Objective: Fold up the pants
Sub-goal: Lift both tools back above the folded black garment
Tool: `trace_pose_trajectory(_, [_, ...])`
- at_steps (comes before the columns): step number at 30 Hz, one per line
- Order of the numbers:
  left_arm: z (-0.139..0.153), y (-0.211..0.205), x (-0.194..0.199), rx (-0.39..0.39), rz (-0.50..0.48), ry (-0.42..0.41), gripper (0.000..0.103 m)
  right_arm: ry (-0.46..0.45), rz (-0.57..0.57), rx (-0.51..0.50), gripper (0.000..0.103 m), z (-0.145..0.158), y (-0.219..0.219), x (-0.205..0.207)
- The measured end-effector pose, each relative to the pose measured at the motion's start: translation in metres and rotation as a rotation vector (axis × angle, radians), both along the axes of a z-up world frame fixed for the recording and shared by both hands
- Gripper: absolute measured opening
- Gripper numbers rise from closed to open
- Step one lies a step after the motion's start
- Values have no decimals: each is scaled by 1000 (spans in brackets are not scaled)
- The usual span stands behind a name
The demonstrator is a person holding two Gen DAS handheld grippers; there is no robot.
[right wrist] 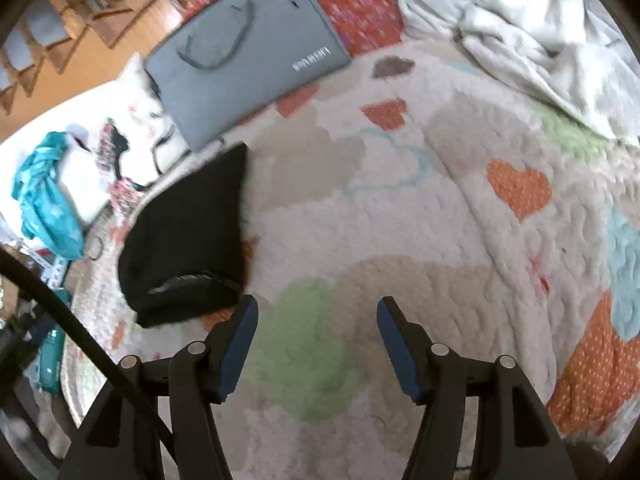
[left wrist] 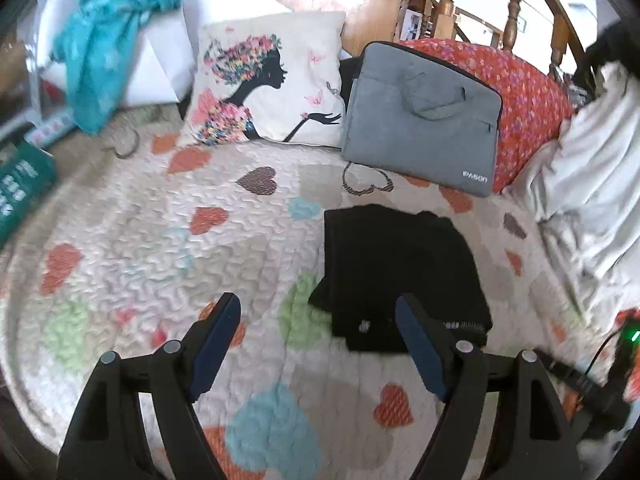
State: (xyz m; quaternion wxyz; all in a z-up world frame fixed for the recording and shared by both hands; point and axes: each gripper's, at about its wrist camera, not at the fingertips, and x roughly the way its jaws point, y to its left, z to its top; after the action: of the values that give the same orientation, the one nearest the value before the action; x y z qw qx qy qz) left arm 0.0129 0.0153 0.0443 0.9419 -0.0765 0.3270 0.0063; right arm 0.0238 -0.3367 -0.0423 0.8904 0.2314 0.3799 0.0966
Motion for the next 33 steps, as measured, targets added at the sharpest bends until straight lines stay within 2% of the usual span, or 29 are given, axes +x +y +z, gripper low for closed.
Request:
trace_pose_trajectory(2, [-4, -9, -10, 23, -3, 7, 80, -43, -14, -41, 68, 6, 3, -5])
trace_pose_trajectory(5, [-11, -22, -18, 61, -8, 28, 81, -52, -6, -107, 68, 7, 12, -11])
trace_pose_trajectory(10, [-19, -39, -27, 72, -36, 59, 81, -96, 36, -223, 68, 11, 35, -21])
trace_pose_trajectory(18, [-27, -47, -30, 50, -62, 88, 81, -54, 94, -265, 68, -4, 61, -20])
trace_pose_trajectory(22, [-37, -44, -24, 44, -60, 129, 81, -45, 112, -298, 68, -9, 71, -19])
trace_pose_trajectory(33, [-59, -43, -12, 45, -60, 196, 81, -30, 114, -308, 70, -15, 76, -15])
